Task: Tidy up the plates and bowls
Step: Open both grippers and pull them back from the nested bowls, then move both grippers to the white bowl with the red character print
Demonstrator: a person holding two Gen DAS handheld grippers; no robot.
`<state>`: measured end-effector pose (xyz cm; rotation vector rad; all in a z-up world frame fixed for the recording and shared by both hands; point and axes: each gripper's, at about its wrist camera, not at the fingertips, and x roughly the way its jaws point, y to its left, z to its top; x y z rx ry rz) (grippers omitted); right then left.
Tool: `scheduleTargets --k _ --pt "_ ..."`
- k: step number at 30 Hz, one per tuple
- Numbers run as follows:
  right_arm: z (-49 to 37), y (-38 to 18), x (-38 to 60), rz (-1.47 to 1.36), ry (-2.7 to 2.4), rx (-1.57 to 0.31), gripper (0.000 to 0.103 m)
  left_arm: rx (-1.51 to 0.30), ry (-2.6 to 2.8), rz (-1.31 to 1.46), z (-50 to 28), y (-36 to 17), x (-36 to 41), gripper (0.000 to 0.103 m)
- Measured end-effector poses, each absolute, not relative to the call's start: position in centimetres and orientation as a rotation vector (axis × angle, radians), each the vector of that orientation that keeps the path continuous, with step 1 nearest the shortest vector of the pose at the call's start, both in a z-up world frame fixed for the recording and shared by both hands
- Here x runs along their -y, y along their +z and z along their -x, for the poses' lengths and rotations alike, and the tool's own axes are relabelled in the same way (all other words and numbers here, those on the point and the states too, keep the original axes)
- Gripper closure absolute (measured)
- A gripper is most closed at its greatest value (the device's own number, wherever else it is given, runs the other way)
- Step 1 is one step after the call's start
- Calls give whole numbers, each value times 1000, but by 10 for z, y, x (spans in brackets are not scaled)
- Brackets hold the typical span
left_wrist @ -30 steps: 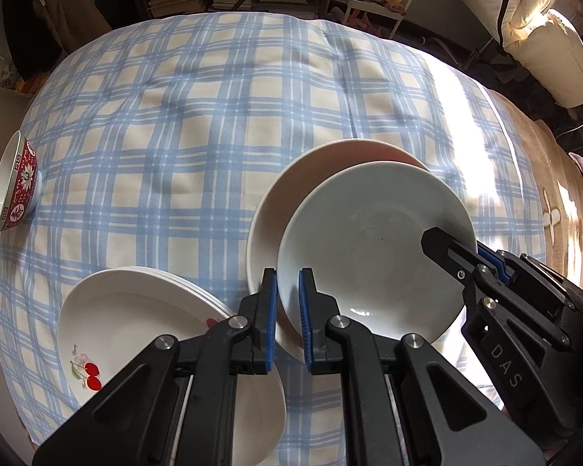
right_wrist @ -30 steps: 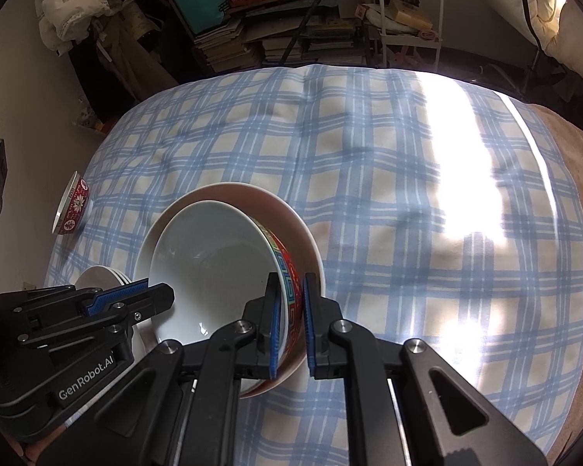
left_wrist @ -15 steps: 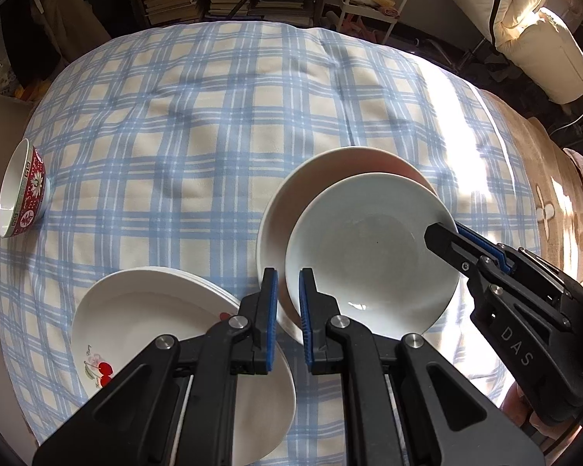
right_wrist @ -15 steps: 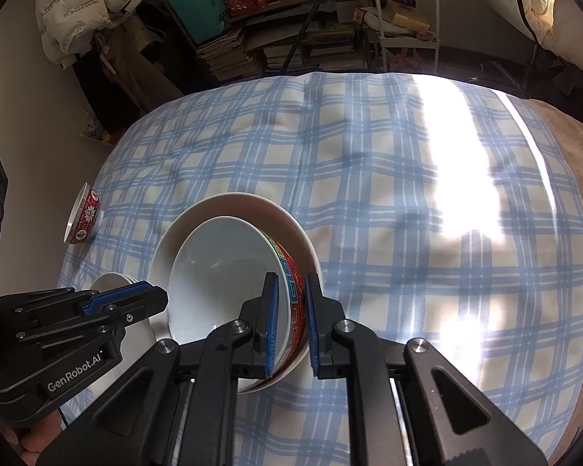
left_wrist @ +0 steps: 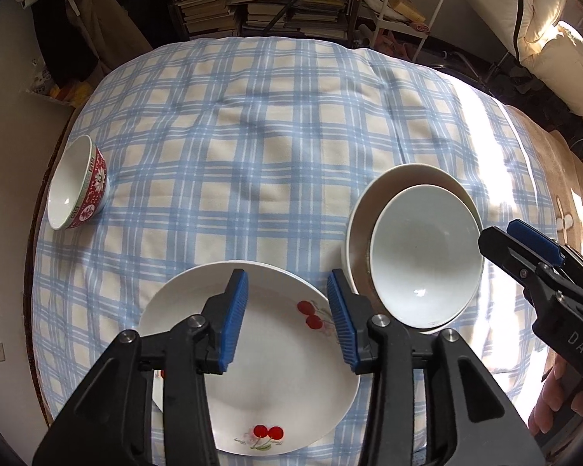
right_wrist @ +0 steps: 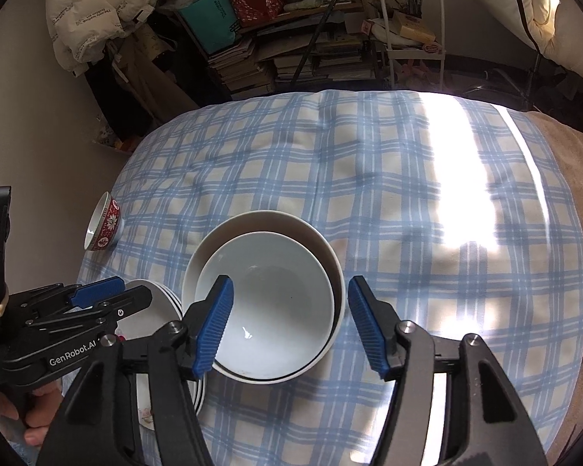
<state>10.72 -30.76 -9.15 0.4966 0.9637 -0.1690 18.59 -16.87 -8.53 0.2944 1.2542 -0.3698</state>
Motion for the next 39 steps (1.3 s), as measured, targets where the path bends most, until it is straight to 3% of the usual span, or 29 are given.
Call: scheduleTargets --k 2,4,6,9,39 --pt "-113 -87 297 -483 -138 -967 27 -1231 -353 -308 -189 -80 160 52" --pt "-120 -83 282 -436 -124 -977 9 -1221 -337 -320 -192 -75 151 46" --pt "-126 -80 268 -386 -113 -986 1 -1212 -323 -333 -194 -71 143 33" --pt "-136 -75 250 -342 -93 -988 0 -1195 -301 -339 -198 -65 129 22" --pt "-281 -84 128 -218 1 -987 0 -1137 -110 -124 -294 -66 -60 21"
